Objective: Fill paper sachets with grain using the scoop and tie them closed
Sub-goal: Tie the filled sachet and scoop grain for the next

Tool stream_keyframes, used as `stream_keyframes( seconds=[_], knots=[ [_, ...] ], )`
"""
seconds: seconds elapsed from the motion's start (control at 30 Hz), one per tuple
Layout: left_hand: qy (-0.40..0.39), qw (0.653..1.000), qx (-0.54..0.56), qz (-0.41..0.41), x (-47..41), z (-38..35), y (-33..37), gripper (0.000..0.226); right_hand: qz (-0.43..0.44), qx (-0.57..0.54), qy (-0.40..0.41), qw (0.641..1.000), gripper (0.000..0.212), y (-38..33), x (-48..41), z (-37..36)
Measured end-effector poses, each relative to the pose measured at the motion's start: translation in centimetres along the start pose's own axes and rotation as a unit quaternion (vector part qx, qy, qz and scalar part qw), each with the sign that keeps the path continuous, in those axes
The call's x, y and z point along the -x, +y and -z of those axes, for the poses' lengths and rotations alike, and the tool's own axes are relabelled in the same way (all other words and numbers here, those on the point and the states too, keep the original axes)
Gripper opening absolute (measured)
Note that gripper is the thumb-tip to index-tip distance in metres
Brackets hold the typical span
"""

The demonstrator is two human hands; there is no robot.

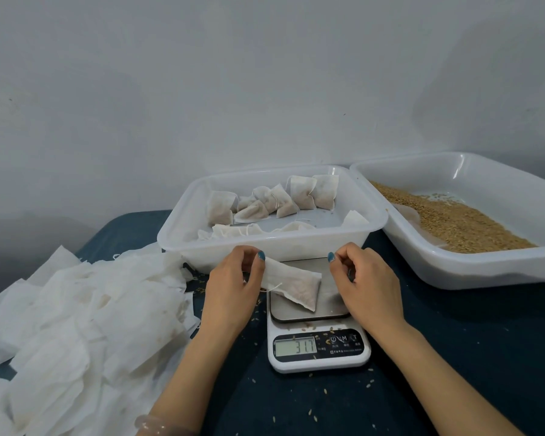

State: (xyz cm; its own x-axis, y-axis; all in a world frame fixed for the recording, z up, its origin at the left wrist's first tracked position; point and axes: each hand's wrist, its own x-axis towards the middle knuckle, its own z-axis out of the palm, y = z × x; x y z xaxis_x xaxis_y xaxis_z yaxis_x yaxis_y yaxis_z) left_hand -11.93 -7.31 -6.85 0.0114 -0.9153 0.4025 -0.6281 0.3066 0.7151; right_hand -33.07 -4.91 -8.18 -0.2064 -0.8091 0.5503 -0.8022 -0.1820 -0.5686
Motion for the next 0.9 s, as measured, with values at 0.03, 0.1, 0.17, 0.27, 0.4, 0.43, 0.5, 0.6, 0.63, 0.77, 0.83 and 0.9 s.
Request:
stream_keyframes(
  seconds=[0.03, 0.1, 0.17, 0.27, 0.4, 0.43, 0.5, 0.6, 0.63, 0.77, 0.83, 0.9],
  knots=[
    [0.007, 1.000, 0.002, 0.006, 0.0, 0.0, 0.1, 0.013, -0.001, 0.000, 0.001, 1.000, 0.018, 0.0, 0.0, 0.0],
    [0.023, 0.999, 0.009, 0.022, 0.0, 0.0, 0.3, 0.017, -0.002, 0.001, 0.001, 1.000, 0.018, 0.0, 0.0, 0.0],
    [0.031, 0.999, 0.007, 0.032, 0.0, 0.1, 0.3, 0.023, 0.000, 0.003, 0.002, 1.000, 0.018, 0.0, 0.0, 0.0],
    [0.019, 0.999, -0.008, 0.041, 0.1, 0.3, 0.4, 0.025, -0.001, 0.006, 0.002, 1.000, 0.018, -0.1, 0.0, 0.1],
    [-0.009, 0.997, -0.070, 0.010, 0.1, 0.2, 0.5, 0.030, -0.004, 0.007, 0.002, 1.000, 0.018, -0.2, 0.0, 0.2],
    [-0.014, 0.998, -0.067, -0.001, 0.1, 0.1, 0.6, 0.029, -0.004, 0.006, 0.001, 1.000, 0.017, -0.2, 0.0, 0.2],
    [-0.024, 0.998, -0.042, -0.032, 0.1, -0.1, 0.4, 0.025, 0.001, 0.000, -0.002, 1.000, 0.017, -0.3, 0.0, 0.3],
    [0.001, 0.995, -0.025, -0.099, 0.1, -0.2, 0.7, 0.019, 0.033, -0.059, -0.026, 0.997, 0.013, -0.5, -0.1, 0.6],
    [0.014, 0.992, -0.017, -0.125, 0.1, -0.2, 1.0, 0.017, 0.050, -0.077, -0.045, 0.995, 0.024, -0.7, -0.2, 0.7],
    [0.075, 0.959, -0.059, -0.265, 0.2, 0.1, 2.3, 0.021, 0.107, -0.107, -0.125, 0.980, 0.063, -1.9, 0.3, 0.5],
    [0.121, 0.930, -0.111, -0.329, 0.4, 0.1, 2.7, 0.023, 0.110, -0.115, -0.150, 0.976, 0.074, -2.5, 0.7, 0.1],
    [0.163, 0.902, -0.153, -0.370, 0.7, 0.1, 3.1, 0.029, 0.095, -0.130, -0.174, 0.971, 0.082, -3.2, 1.1, -0.2]
  ],
)
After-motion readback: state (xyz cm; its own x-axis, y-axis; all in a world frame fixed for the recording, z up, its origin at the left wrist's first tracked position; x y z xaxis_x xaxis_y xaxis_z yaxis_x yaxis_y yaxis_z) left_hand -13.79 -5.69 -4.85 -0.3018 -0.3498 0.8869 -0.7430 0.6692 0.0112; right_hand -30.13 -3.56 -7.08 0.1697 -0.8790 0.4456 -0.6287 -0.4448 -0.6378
